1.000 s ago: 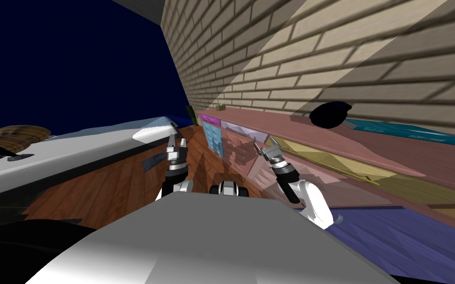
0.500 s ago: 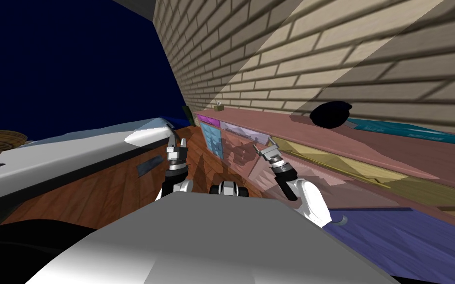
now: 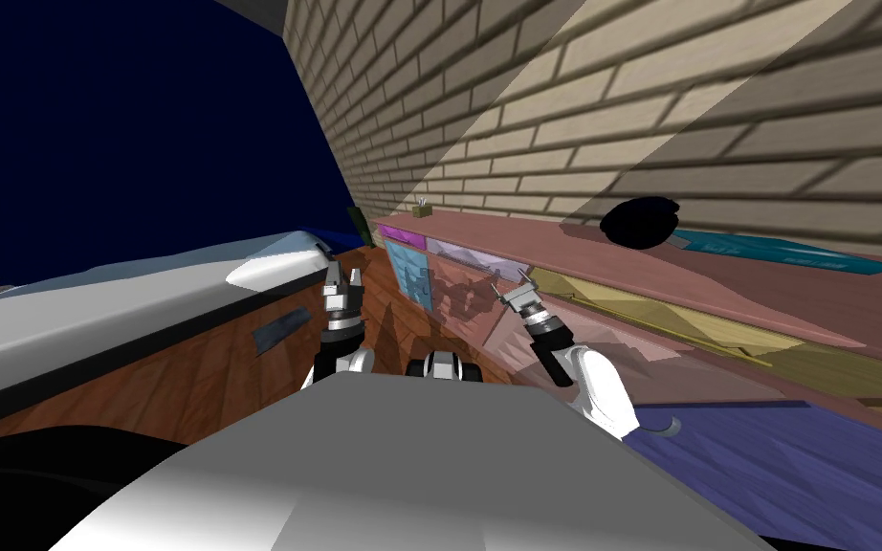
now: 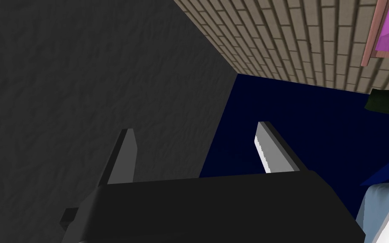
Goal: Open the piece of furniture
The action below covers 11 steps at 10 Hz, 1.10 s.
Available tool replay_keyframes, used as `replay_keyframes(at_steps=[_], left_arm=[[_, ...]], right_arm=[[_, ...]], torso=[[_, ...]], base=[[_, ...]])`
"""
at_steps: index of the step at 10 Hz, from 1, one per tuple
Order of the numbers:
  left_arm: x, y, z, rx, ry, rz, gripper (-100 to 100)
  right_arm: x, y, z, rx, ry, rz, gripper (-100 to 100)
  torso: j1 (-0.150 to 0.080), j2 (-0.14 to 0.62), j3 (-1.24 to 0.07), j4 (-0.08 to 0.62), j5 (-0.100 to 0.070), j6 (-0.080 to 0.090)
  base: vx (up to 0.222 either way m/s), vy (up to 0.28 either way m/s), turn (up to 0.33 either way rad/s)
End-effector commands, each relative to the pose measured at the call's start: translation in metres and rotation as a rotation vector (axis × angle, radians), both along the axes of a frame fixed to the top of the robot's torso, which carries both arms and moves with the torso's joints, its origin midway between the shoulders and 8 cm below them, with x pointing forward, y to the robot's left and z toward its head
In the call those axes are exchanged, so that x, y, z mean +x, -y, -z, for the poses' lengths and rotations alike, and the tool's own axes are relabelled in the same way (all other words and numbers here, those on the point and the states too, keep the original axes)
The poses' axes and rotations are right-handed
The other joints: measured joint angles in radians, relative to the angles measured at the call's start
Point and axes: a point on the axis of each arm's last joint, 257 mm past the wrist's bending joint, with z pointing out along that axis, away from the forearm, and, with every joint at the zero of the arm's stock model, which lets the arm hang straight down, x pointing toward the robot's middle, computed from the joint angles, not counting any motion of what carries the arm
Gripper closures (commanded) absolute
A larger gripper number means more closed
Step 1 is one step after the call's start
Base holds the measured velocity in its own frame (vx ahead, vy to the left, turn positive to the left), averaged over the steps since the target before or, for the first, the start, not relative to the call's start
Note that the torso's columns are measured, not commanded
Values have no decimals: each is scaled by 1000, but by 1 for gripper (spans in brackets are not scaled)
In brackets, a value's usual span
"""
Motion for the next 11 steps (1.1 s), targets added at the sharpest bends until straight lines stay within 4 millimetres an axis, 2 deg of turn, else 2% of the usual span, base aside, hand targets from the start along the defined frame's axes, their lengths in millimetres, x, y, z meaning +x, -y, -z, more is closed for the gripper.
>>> replay_keyframes(at_steps=[1,7,10,11], left_arm=[[0,0,0,0,0,0,0],[0,0,0,0,0,0,0],[0,0,0,0,0,0,0],[0,0,0,0,0,0,0]], right_arm=[[6,4,12,-92,-9,37,-100],[17,18,39,-313,-29,111,-100],[20,25,47,-405,-35,133,-100],[19,23,45,-383,-34,128,-100]], torso=[[-1,1,1,0,0,0],[0,0,0,0,0,0],[-2,2,1,1,-1,0],[-2,2,1,1,0,0]], base=[[66,69,-77],[57,76,-81],[54,62,-54],[21,25,-8]])
